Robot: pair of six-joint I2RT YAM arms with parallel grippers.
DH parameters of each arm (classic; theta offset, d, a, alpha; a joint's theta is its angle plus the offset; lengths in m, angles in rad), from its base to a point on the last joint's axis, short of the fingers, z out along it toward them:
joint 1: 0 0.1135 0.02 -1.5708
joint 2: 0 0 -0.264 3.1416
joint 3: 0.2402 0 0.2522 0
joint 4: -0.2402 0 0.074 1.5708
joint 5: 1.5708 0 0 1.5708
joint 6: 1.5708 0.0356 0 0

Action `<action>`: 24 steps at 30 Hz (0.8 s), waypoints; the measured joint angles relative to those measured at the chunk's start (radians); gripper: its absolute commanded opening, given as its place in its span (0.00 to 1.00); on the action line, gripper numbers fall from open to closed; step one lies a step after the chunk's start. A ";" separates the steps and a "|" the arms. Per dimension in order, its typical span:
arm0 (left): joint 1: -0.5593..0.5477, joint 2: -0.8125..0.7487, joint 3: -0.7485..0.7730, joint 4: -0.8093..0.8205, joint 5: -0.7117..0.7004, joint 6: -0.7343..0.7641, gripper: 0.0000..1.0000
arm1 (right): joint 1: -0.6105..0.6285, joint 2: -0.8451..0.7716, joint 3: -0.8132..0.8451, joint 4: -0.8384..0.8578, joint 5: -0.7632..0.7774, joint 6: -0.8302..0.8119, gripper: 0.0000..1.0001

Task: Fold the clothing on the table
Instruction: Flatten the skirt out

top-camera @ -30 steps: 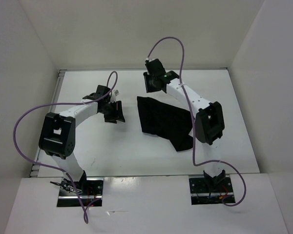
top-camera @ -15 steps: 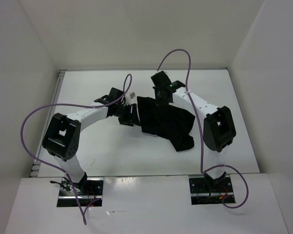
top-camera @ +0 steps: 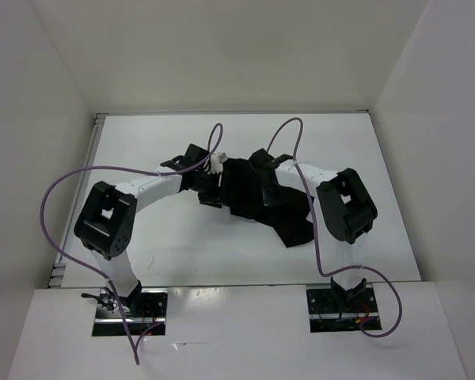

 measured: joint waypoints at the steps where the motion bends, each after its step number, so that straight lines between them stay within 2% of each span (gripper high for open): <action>1: 0.002 -0.002 -0.001 -0.005 -0.001 0.000 0.62 | 0.001 -0.002 -0.003 0.005 -0.006 0.000 0.00; 6: 0.063 -0.057 -0.015 -0.023 -0.029 0.003 0.62 | 0.013 -0.040 -0.058 0.043 -0.101 -0.019 0.00; 13: 0.188 -0.161 -0.028 -0.037 -0.048 0.011 0.63 | 0.123 -0.100 -0.168 0.037 -0.491 -0.033 0.01; 14: 0.202 -0.169 -0.030 -0.040 -0.050 0.014 0.63 | 0.139 -0.102 -0.168 0.016 -0.517 -0.037 0.07; 15: 0.214 -0.175 -0.032 -0.042 -0.052 0.021 0.64 | 0.153 -0.111 -0.164 -0.002 -0.531 -0.039 0.17; 17: 0.230 -0.183 -0.038 -0.047 -0.054 0.026 0.64 | 0.166 -0.142 -0.105 -0.081 -0.525 -0.044 0.40; 20: 0.237 -0.184 -0.045 -0.052 -0.055 0.028 0.64 | 0.163 -0.184 0.097 -0.118 -0.441 -0.056 0.47; 24: 0.240 -0.184 -0.050 -0.061 -0.055 0.030 0.64 | 0.159 -0.203 0.363 -0.098 -0.285 -0.109 0.45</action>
